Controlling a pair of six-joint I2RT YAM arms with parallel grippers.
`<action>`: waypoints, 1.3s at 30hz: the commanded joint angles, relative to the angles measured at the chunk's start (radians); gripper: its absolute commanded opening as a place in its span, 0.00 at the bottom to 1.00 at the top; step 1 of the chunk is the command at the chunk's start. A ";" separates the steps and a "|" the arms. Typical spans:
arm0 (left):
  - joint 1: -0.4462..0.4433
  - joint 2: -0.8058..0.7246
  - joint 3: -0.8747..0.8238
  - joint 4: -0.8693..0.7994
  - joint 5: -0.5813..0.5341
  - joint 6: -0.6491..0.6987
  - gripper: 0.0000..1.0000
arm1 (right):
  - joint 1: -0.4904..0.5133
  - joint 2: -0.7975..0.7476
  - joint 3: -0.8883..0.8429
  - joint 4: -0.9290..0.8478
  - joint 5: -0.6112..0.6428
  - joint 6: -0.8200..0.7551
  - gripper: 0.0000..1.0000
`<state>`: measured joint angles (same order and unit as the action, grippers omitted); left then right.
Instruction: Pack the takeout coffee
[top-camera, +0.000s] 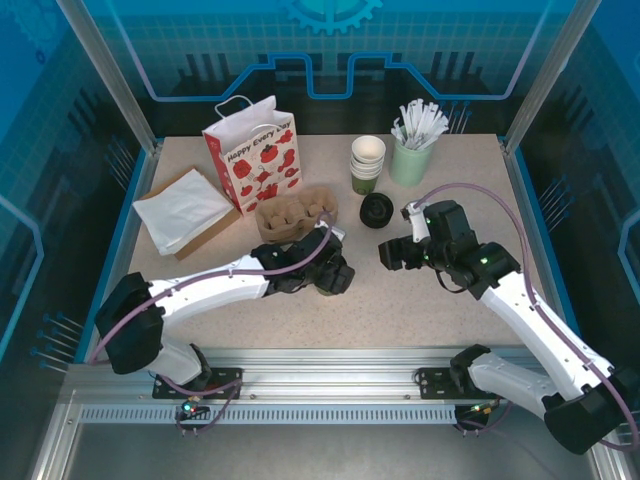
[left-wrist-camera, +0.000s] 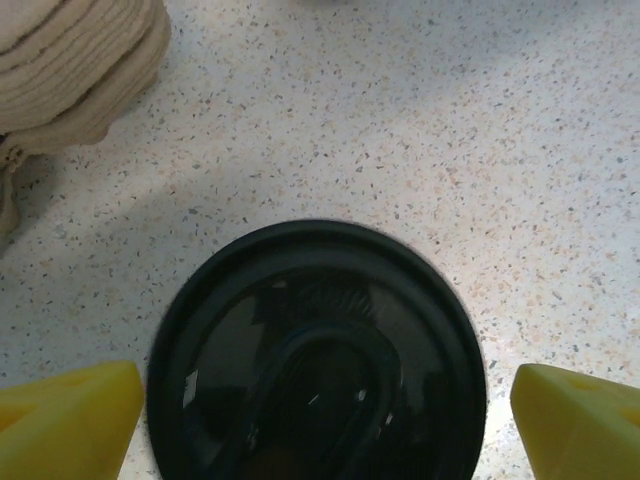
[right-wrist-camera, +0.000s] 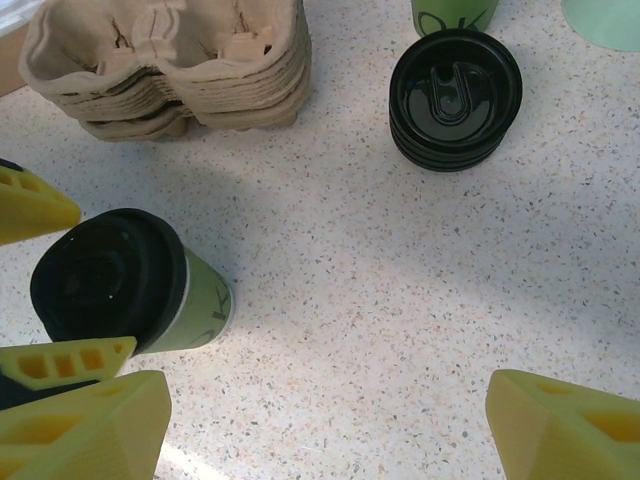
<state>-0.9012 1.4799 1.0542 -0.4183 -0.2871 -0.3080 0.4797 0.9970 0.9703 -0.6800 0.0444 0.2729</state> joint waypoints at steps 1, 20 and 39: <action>0.023 -0.079 0.005 -0.009 0.032 -0.002 0.97 | 0.017 0.009 -0.006 0.019 -0.017 0.019 0.84; 0.424 -0.190 -0.254 0.228 0.662 -0.164 0.74 | 0.080 0.304 -0.146 0.427 -0.392 0.181 0.84; 0.425 -0.064 -0.293 0.299 0.726 -0.174 0.56 | 0.058 0.409 -0.184 0.473 -0.399 0.202 0.64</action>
<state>-0.4812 1.3937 0.7849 -0.1276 0.4244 -0.4736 0.5488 1.3865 0.8162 -0.2066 -0.3588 0.4713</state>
